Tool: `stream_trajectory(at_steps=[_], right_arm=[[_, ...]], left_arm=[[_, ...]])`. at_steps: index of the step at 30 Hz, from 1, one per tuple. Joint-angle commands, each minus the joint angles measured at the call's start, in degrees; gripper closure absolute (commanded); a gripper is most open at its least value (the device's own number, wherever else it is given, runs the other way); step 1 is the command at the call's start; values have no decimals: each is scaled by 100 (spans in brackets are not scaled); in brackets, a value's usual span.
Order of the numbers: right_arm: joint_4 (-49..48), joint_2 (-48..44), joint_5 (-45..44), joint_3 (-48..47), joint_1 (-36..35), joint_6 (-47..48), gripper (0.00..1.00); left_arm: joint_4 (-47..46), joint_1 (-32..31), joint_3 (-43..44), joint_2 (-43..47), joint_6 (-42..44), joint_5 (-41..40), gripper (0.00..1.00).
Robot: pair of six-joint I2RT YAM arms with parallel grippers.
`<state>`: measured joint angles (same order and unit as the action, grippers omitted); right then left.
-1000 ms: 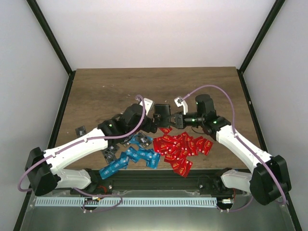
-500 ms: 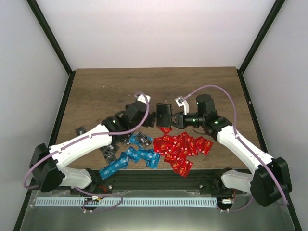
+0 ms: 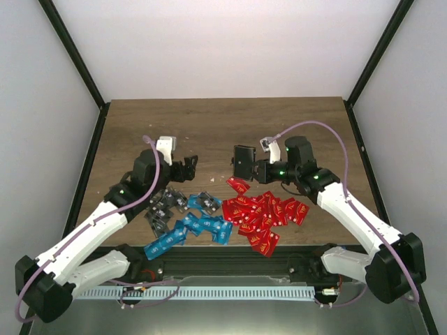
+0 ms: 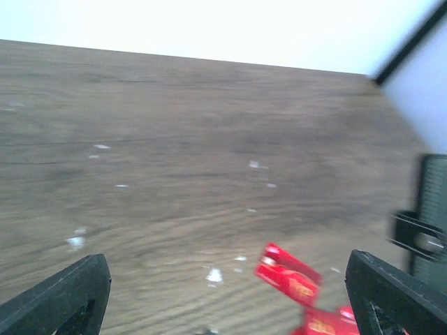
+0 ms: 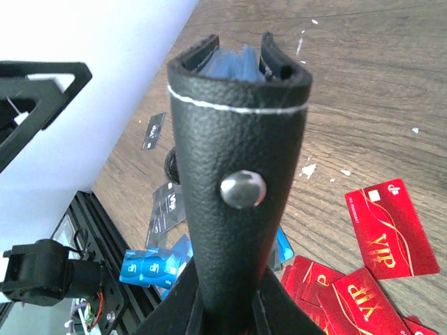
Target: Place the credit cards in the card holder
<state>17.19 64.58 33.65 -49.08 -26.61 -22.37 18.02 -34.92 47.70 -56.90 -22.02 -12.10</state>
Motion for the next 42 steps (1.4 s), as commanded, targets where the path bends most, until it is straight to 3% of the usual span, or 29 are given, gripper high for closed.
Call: stream_trajectory(at_steps=[1,12,16,27,32,38,42], right_arm=[[-325,120,137,-99,-32,-168,99],[-830,720,996,-116,-46,-460,99],[-1056,713,1182,-73,-50,-531,99],[-1176,844,1513,-109,-55,-502,99],[-1148,835,1521,-128,-57,-422,99],[-1323,951,1569,-85,-55,-433,99],[-1572,1191,1525,-52,-54,-508,99]], left_arm=[[-878,-43,-373,244,146,1839,7],[-1588,-428,-320,-539,164,2750,12],[-1632,-506,-153,-877,228,2712,15],[-1914,-532,-22,-1357,225,2101,36],[-1934,-533,19,-1417,242,1686,52],[-2101,-526,-79,-1399,319,1796,95],[-2216,-522,-271,-1340,339,1745,96]])
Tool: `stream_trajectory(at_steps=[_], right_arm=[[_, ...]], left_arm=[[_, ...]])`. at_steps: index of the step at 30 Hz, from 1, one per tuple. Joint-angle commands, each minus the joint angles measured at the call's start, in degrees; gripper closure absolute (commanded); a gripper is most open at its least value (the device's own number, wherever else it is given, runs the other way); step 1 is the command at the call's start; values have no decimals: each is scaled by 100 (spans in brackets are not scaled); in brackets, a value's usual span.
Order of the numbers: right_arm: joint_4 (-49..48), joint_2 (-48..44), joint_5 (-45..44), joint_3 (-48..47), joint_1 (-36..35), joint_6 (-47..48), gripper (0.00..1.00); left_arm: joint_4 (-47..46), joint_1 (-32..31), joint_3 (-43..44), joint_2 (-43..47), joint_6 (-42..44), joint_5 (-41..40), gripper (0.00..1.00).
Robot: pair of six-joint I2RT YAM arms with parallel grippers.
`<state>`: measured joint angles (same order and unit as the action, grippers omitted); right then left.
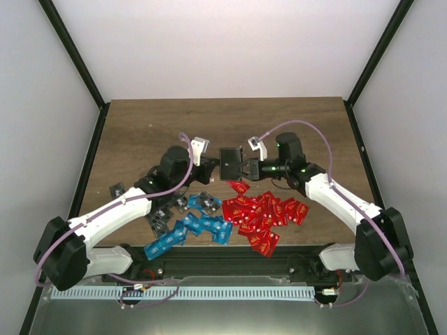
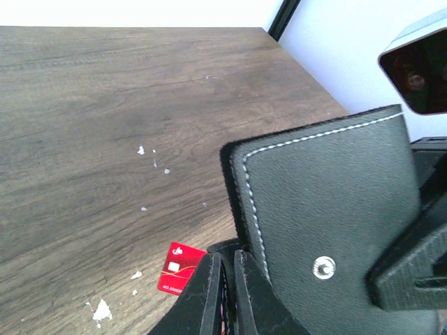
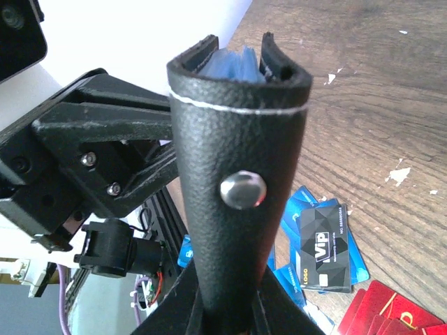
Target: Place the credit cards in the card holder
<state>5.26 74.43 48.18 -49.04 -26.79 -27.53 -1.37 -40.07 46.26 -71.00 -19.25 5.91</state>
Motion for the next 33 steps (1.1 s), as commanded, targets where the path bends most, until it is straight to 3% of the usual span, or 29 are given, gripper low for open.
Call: stream_trajectory(at_steps=[1,10,17,23,29,33], right_arm=[[-435,306,9,-60,-37,-18,99],[-884,1937,-105,-429,-65,-429,99],[-1070,3021,-84,-881,-323,-574,97],[-826,3772,-256,-1340,-336,-527,83],[-109,3789,-846,-1621,-344,-154,54],[80,3609,-1001,-1620,-415,-11,40]], left_arm=[[-272,3,-178,89,49,-197,96],[-3,95,-376,-460,-66,-1300,96],[381,331,-174,-1066,43,-1271,96],[262,520,-95,-1480,122,-896,96],[248,545,-93,-1341,184,-742,96],[251,540,-99,-1191,186,-654,96]])
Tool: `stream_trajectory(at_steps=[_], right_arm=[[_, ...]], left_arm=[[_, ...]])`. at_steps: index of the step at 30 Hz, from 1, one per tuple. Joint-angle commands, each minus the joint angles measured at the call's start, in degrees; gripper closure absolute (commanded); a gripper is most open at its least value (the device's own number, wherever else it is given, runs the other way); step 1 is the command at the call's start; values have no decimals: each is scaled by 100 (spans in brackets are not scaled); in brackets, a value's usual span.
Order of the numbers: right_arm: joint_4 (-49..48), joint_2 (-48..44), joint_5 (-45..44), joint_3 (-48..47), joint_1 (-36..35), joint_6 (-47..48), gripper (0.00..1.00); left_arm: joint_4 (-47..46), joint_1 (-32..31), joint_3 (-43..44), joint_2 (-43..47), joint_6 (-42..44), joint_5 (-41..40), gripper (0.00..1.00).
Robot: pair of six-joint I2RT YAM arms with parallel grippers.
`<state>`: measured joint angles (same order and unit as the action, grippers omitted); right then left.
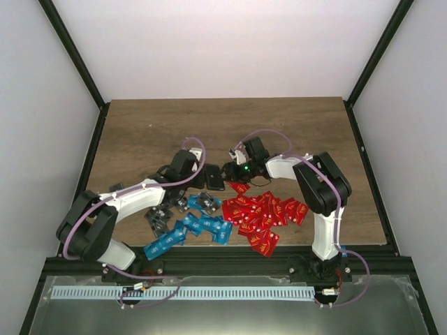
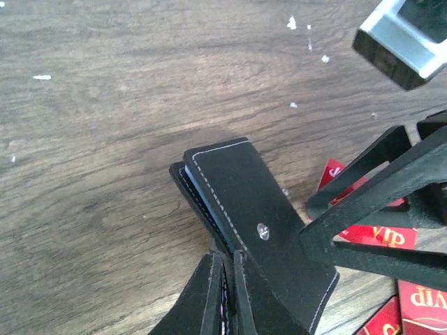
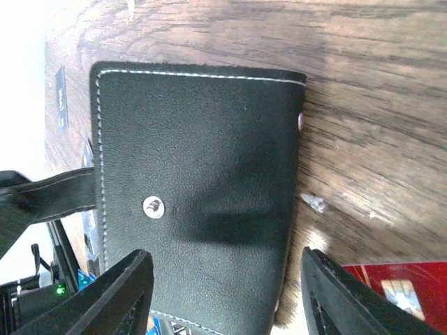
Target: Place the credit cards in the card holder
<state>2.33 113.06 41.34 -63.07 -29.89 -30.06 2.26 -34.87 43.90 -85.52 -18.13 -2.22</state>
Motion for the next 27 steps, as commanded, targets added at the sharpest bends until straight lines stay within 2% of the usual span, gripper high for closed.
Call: stream_trajectory(at_steps=[1,6,27], right_arm=[[444,-292,-383,-236,-141,289,37],[795,-392,-687,-479,-416,512,28],[1527,-296,-1586,-1157,-803,821,33]], left_arm=[[-115,22,136,271,73,168,96],[-170,22,143,269,90,285,96],[-157,22,150,212,126,285,96]])
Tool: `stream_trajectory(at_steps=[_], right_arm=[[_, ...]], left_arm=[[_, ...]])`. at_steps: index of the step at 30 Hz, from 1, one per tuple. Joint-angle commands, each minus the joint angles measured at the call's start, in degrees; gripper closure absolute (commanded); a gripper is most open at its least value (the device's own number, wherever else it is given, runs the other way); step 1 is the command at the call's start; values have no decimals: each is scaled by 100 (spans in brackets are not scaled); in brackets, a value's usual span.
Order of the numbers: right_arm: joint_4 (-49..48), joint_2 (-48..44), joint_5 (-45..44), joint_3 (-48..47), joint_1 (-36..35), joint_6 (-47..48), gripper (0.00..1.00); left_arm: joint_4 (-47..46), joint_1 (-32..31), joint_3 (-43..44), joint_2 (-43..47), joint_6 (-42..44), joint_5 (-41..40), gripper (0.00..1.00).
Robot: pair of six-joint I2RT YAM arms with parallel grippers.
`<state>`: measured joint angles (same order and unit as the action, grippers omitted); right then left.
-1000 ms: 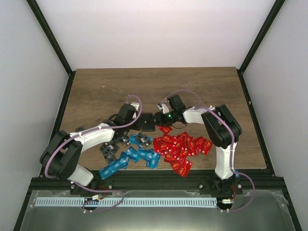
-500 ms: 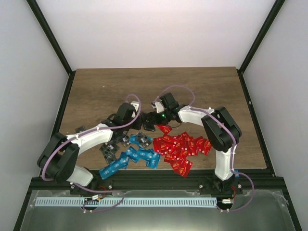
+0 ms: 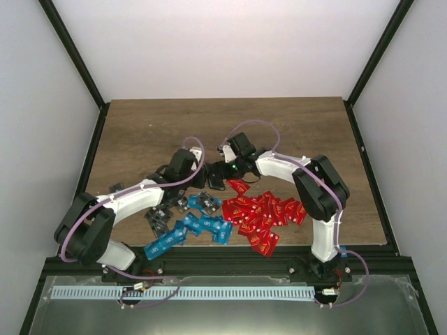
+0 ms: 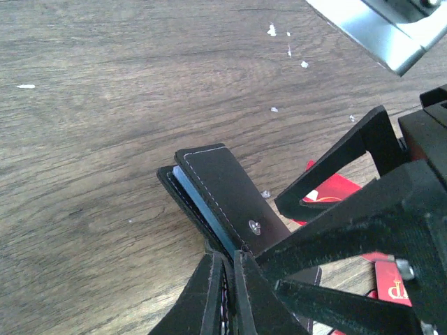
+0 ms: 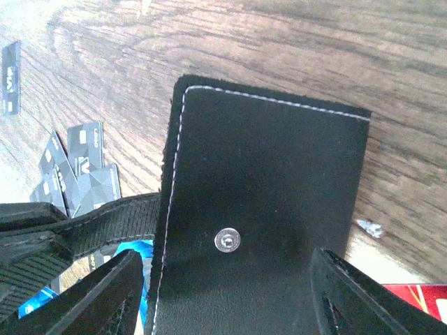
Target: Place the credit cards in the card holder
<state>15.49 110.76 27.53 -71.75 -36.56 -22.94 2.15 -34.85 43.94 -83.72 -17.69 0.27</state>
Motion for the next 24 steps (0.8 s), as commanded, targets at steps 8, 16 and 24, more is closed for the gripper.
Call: stream_trajectory(at_steps=[8,16,24], right_arm=[[522,-127,-968,-394,-169,66,44],[718,-459,-1227,-307,-168,-58,60],[889,-494,-1540,-442,-173,-41,69]], left_arm=[[-119,22,124,75,97,-23,96],[-106,22,97,59,74,-73,96],[-33,22,47,128,82,-188,96]])
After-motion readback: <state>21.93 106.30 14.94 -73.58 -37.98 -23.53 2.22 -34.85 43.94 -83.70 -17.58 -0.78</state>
